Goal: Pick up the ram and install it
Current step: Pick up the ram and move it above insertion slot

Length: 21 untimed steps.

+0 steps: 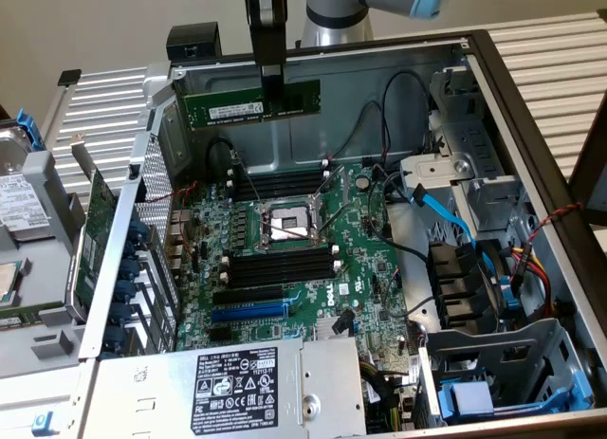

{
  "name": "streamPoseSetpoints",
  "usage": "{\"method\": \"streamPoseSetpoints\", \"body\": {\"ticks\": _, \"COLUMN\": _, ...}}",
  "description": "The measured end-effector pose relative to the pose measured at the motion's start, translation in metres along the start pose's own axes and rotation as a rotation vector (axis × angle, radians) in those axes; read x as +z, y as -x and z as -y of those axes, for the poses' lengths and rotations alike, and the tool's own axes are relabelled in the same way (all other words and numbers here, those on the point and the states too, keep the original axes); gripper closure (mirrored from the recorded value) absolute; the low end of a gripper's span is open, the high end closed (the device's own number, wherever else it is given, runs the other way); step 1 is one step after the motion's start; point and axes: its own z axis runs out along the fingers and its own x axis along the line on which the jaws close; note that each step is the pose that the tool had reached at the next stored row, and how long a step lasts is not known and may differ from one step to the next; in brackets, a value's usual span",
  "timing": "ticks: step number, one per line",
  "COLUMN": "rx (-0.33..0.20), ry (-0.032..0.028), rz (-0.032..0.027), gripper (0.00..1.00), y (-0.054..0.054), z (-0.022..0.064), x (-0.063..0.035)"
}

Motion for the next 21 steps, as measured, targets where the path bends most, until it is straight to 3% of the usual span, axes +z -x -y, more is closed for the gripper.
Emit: {"method": "streamPoseSetpoints", "body": {"ticks": 21, "rx": 0.030, "ry": -0.0015, "rz": 0.0015, "gripper": 0.88, "y": 0.000, "z": 0.0026, "x": 0.0381}}
